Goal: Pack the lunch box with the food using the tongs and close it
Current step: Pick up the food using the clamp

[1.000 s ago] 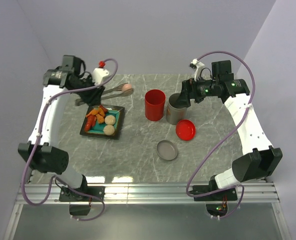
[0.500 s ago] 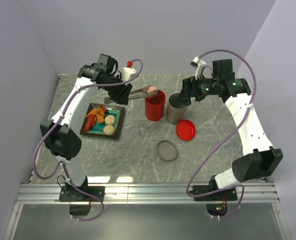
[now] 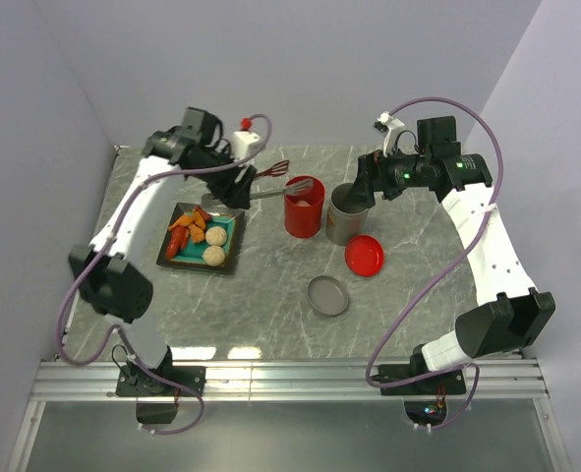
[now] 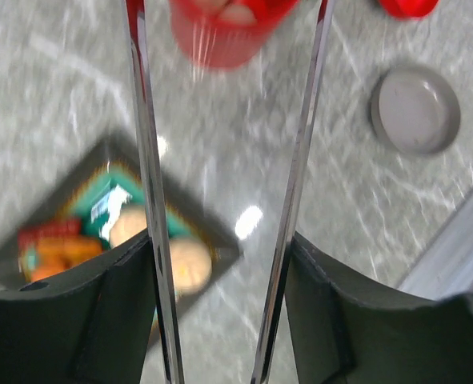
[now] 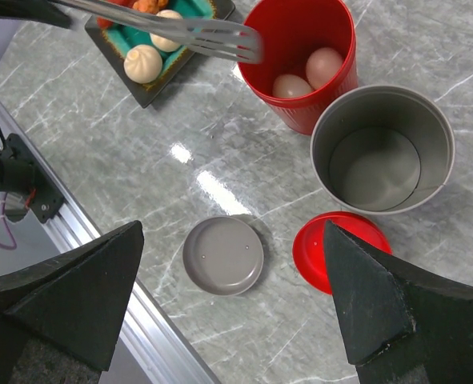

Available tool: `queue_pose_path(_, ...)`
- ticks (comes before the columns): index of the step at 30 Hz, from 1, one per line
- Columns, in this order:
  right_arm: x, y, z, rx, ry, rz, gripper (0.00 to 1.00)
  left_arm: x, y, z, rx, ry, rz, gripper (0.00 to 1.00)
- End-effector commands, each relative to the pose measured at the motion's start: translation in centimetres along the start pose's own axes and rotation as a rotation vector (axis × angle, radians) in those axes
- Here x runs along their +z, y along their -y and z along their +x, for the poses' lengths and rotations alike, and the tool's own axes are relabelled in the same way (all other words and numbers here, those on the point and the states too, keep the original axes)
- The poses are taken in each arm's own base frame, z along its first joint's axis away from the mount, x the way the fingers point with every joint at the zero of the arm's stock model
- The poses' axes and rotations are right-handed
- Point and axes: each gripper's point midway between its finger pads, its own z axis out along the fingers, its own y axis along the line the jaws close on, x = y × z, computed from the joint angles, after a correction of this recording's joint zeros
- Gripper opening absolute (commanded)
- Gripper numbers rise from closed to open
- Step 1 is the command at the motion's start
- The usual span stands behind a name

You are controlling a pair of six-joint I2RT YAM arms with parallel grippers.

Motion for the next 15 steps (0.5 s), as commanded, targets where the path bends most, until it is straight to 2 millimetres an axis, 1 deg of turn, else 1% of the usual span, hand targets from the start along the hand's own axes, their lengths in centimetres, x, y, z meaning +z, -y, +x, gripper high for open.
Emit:
queue_pose_path(1,-1.4,-0.7,-1.3,-0.052,0.046,0.010,1.00,-7.6,1.8,0.7,0.036,0.104,-0.040,0.63)
queue_pose_path(2,-1.4,-0.8,-1.1,-0.052,0.044,0.007,1.00,-7.7,2.0,2.5,0.013,0.070,-0.034,0.63)
queue_pose_path(3,-1.4,-0.8,-1.0,-0.052,0.041,0.004,1.00,-9.5,2.0,3.8,0.011,0.074,-0.059,0.63)
queue_pose_path(4,-1.5,-0.8,-1.0,-0.053,0.041,0.003,1.00,-10.0,2.0,5.0,-0.001,0.061,-0.068,0.63)
queue_pose_path(5,-1.4,-0.9,-0.8,-0.051,0.040,-0.002,1.00,-9.6,2.0,7.3,-0.030,0.017,-0.072,0.63)
queue_pose_path(6,-1.4,-1.0,-0.7,-0.052,0.037,-0.005,1.00,-11.0,1.6,8.6,-0.026,0.021,-0.121,0.63)
queue_pose_path(7,-1.4,-1.0,-0.6,-0.051,0.035,-0.007,1.00,-10.5,1.7,11.4,-0.059,-0.039,-0.124,0.63)
queue_pose_path(8,-1.3,-0.9,-0.5,-0.048,0.031,-0.011,1.00,-10.7,1.5,12.7,-0.070,-0.055,-0.142,0.63)
queue_pose_path(9,-1.2,-1.0,-0.3,-0.046,0.027,-0.012,1.00,-11.8,1.4,13.9,-0.068,-0.049,-0.185,0.63)
queue_pose_path(10,-1.2,-1.0,-0.3,-0.046,0.025,-0.016,1.00,-11.3,1.6,16.1,-0.089,-0.097,-0.186,0.63)
queue_pose_path(12,-1.1,-1.0,-0.1,-0.041,0.019,-0.025,1.00,-12.3,1.0,18.4,-0.123,-0.113,-0.251,0.64)
queue_pose_path(13,-1.1,-1.1,-0.1,-0.042,0.020,-0.026,1.00,-12.0,1.2,20.1,-0.152,-0.144,-0.247,0.64)
queue_pose_path(15,-1.1,-1.1,-0.1,-0.044,0.019,-0.031,1.00,-12.5,1.2,21.9,-0.177,-0.166,-0.283,0.64)
